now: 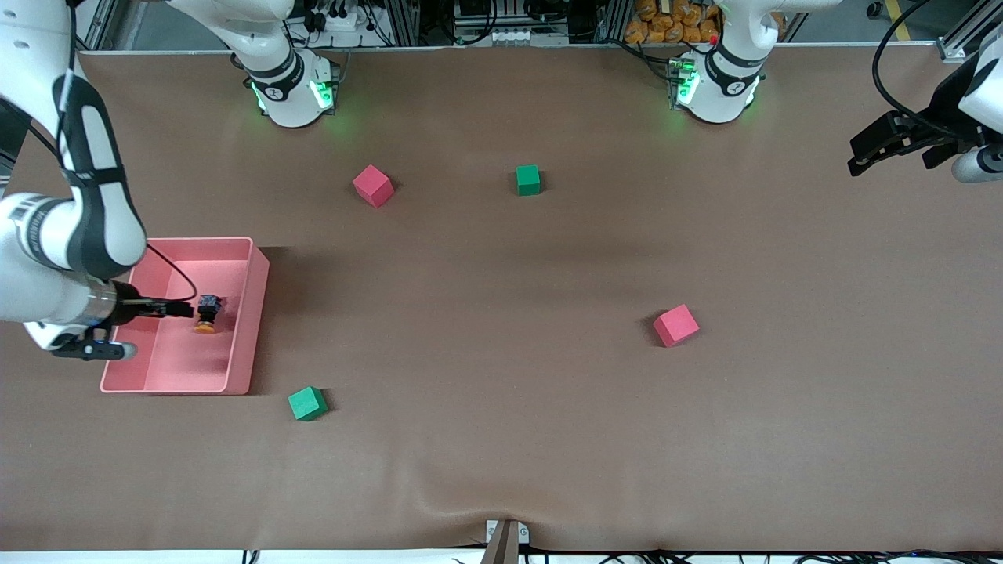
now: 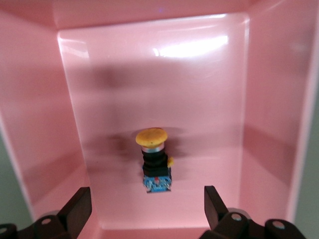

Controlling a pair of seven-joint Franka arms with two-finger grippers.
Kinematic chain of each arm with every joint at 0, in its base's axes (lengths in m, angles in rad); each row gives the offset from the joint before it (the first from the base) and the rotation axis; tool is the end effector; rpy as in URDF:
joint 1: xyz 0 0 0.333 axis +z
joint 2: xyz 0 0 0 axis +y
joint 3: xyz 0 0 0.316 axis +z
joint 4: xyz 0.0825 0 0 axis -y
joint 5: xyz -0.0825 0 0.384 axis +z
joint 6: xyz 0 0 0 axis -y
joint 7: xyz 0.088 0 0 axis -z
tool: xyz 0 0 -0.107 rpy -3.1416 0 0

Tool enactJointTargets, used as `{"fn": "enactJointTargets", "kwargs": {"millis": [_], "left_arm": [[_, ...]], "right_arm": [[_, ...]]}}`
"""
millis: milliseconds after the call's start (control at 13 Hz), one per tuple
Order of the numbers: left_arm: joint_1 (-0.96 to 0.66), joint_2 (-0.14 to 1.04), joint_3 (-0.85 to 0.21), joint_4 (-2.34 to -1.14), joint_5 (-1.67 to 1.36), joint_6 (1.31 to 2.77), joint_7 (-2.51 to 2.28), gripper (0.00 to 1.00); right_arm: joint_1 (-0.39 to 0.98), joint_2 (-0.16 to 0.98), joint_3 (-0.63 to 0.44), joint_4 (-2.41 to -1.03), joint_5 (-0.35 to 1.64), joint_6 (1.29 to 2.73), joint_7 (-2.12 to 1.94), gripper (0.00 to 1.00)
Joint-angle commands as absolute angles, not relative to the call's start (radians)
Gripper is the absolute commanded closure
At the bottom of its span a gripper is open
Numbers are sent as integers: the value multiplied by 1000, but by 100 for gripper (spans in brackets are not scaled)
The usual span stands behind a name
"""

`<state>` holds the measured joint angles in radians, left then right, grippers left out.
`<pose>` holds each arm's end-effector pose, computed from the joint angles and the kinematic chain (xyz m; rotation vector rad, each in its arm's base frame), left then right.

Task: Place and upright button with both arms
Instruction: 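Lower the right gripper into the pink tray and grasp the button, then lift the yellow button out of the pink tray with the right gripper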

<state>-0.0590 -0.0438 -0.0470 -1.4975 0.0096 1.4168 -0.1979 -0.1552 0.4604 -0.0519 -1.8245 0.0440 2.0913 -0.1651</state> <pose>0.5214 -0.0550 0.6689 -3.1207 -0.1457 0.0543 0.6118 -0.1244 0.2687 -3.0786 0.0992 0.2891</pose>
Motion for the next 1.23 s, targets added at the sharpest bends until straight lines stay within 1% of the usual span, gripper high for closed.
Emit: {"fn": "enactJointTargets", "kwargs": {"millis": [0, 77, 154, 692, 769, 846, 923, 1000, 1077, 1154], "left_arm": [[-66, -43, -51, -1489, 31, 1427, -206, 0], [-63, -43, -54, -1491, 31, 1427, -206, 0], [-63, -41, -54, -1494, 31, 1427, -206, 0], [-54, -37, -55, -1497, 31, 1439, -195, 0], [-57, -37, -55, -1497, 31, 1439, -195, 0], [-58, -37, -55, -1500, 32, 1439, -195, 0], [-58, -35, -55, -1502, 32, 1439, -195, 0], [-58, -35, -55, -1502, 32, 1439, -192, 0], [-58, -35, -54, -1503, 32, 1437, -190, 0], [-57, -37, -54, -1503, 32, 1437, -189, 0]], "right_arm": [[-158, 492, -44, -1871, 90, 2181, -221, 0], [-156, 494, -44, -1908, 91, 2244, -241, 0], [-156, 497, -44, -1916, 91, 2265, -268, 0], [-173, 566, -43, -1917, 133, 2312, -285, 0], [-173, 574, -43, -1917, 133, 2319, -291, 2], [-175, 574, -43, -1916, 133, 2321, -314, 25], [-176, 574, -43, -1914, 133, 2318, -349, 58], [-186, 572, -44, -1910, 133, 2312, -379, 78], [-193, 569, -43, -1902, 133, 2307, -400, 94], [-198, 565, -43, -1896, 133, 2292, -405, 100]]}}
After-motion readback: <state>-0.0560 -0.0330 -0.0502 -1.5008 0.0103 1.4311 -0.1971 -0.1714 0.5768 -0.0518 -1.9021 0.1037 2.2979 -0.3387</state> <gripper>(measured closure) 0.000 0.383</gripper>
